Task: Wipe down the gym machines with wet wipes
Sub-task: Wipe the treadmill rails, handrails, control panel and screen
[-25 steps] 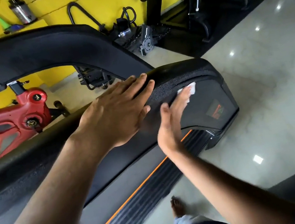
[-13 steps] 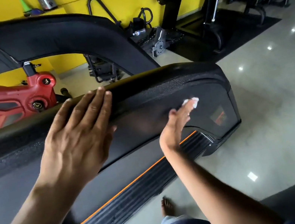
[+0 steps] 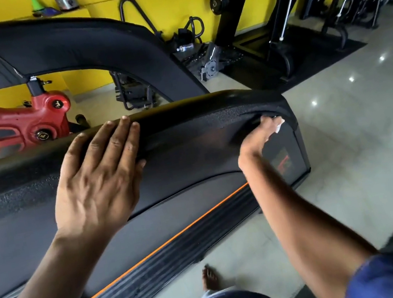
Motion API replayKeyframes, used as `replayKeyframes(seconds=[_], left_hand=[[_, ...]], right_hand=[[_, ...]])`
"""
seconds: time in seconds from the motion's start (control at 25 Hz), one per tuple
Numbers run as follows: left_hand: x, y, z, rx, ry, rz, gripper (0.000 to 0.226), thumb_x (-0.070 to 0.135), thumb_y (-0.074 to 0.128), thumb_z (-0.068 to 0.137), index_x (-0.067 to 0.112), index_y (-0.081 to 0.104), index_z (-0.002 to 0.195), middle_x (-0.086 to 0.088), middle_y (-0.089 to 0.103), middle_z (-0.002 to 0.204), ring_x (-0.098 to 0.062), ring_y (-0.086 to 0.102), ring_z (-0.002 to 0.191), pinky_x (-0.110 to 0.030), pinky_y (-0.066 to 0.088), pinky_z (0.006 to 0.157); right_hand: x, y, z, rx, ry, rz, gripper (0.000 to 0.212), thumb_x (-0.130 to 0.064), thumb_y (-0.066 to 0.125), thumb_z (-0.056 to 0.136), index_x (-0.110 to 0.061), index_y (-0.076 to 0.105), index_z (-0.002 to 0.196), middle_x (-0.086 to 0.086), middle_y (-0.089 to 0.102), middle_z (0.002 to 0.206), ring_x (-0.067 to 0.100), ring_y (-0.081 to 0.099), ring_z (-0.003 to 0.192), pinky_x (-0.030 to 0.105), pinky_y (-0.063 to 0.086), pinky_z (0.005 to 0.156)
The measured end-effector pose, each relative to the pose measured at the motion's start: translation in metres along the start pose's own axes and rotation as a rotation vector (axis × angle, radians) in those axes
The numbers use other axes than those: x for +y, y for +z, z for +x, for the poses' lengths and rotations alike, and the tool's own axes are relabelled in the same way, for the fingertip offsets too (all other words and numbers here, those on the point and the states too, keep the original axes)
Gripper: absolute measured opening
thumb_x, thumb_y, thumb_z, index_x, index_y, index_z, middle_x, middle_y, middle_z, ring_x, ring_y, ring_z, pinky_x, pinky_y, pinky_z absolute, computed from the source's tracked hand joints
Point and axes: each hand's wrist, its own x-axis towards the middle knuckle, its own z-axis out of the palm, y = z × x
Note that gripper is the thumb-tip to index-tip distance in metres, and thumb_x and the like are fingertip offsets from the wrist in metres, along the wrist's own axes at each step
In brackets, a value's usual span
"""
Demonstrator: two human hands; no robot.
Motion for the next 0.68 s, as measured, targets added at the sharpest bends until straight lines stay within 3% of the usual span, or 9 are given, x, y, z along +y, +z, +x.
replayKeyframes(seconds=[0.08, 0.12, 0.2, 0.28, 0.36, 0.44, 0.52, 0.6, 0.68], left_hand=[[0.0, -0.001, 0.0, 0.012, -0.012, -0.016, 0.053, 0.03, 0.042, 0.11, 0.009, 0.037, 0.159, -0.009, 0.04, 0.163, -0.029, 0.043, 0.147, -0.052, 0.034, 0.119], [0.0, -0.001, -0.001, 0.018, -0.019, -0.016, 0.053, 0.029, 0.042, 0.11, 0.009, 0.036, 0.159, -0.009, 0.039, 0.163, -0.029, 0.042, 0.148, -0.052, 0.033, 0.119], [0.004, 0.001, -0.007, 0.022, -0.054, 0.001, 0.055, 0.029, 0.042, 0.108, 0.01, 0.034, 0.16, -0.008, 0.035, 0.165, -0.028, 0.037, 0.151, -0.052, 0.028, 0.122], [0.011, 0.004, -0.021, 0.021, -0.103, 0.028, 0.06, 0.03, 0.043, 0.107, 0.012, 0.03, 0.162, -0.007, 0.028, 0.168, -0.027, 0.029, 0.155, -0.053, 0.016, 0.126], [0.014, 0.008, -0.04, 0.013, -0.131, 0.067, 0.065, 0.032, 0.047, 0.105, 0.013, 0.027, 0.163, -0.006, 0.023, 0.17, -0.025, 0.021, 0.157, -0.054, 0.005, 0.127], [0.01, 0.01, -0.061, 0.027, -0.186, 0.106, 0.068, 0.034, 0.051, 0.103, 0.013, 0.027, 0.163, -0.005, 0.021, 0.171, -0.023, 0.015, 0.159, -0.057, 0.0, 0.125], [0.002, 0.011, -0.079, 0.054, -0.255, 0.136, 0.07, 0.038, 0.051, 0.103, 0.011, 0.026, 0.163, -0.006, 0.015, 0.172, -0.022, 0.007, 0.16, -0.06, -0.002, 0.124], [-0.008, 0.016, -0.092, 0.07, -0.27, 0.176, 0.071, 0.04, 0.05, 0.104, 0.011, 0.023, 0.163, -0.006, 0.01, 0.172, -0.024, 0.003, 0.16, -0.062, -0.002, 0.123], [-0.015, 0.025, -0.102, 0.079, -0.242, 0.192, 0.07, 0.038, 0.05, 0.105, 0.009, 0.022, 0.163, -0.009, 0.008, 0.173, -0.029, 0.009, 0.159, -0.065, 0.006, 0.121]], right_hand=[[0.007, 0.005, -0.061, -0.172, -0.173, -0.047, 0.066, -0.052, 0.034, 0.076, -0.026, 0.028, 0.137, -0.007, 0.024, 0.151, 0.009, 0.023, 0.14, 0.041, 0.002, 0.127], [0.029, 0.003, -0.105, -0.309, -0.256, -0.099, 0.079, -0.046, 0.033, 0.082, -0.027, 0.015, 0.157, -0.011, 0.007, 0.166, 0.007, 0.01, 0.153, 0.039, -0.006, 0.127], [0.08, -0.016, -0.151, -0.491, -0.345, -0.206, 0.081, -0.041, 0.033, 0.092, -0.041, -0.012, 0.159, -0.016, -0.017, 0.169, 0.007, -0.007, 0.157, 0.042, -0.011, 0.126], [0.089, -0.025, -0.132, -0.433, -0.143, -0.139, 0.07, -0.054, 0.032, 0.099, -0.054, -0.01, 0.154, -0.015, -0.007, 0.171, 0.009, 0.004, 0.158, 0.045, -0.006, 0.127], [0.071, -0.022, -0.088, -0.226, -0.027, -0.092, 0.071, -0.056, 0.03, 0.102, -0.042, -0.009, 0.16, -0.009, 0.0, 0.171, 0.015, 0.01, 0.158, 0.044, -0.003, 0.129], [0.047, -0.005, -0.075, -0.199, -0.1, -0.037, 0.08, -0.041, 0.031, 0.095, -0.03, -0.013, 0.161, -0.007, -0.012, 0.17, 0.012, -0.002, 0.158, 0.049, -0.004, 0.129], [0.036, 0.014, -0.117, -0.36, -0.357, -0.104, 0.086, -0.031, 0.036, 0.092, -0.023, -0.015, 0.16, -0.003, -0.023, 0.168, 0.018, -0.012, 0.158, 0.057, -0.007, 0.126], [0.052, 0.014, -0.18, -0.613, -0.738, -0.368, 0.077, -0.046, 0.029, 0.102, -0.019, -0.013, 0.161, 0.002, -0.022, 0.168, 0.03, -0.012, 0.158, 0.06, -0.007, 0.125], [0.095, -0.013, -0.209, -0.862, -1.053, -0.69, 0.075, -0.055, 0.016, 0.104, -0.017, -0.011, 0.163, 0.004, -0.016, 0.171, 0.031, -0.007, 0.158, 0.066, 0.003, 0.121]])
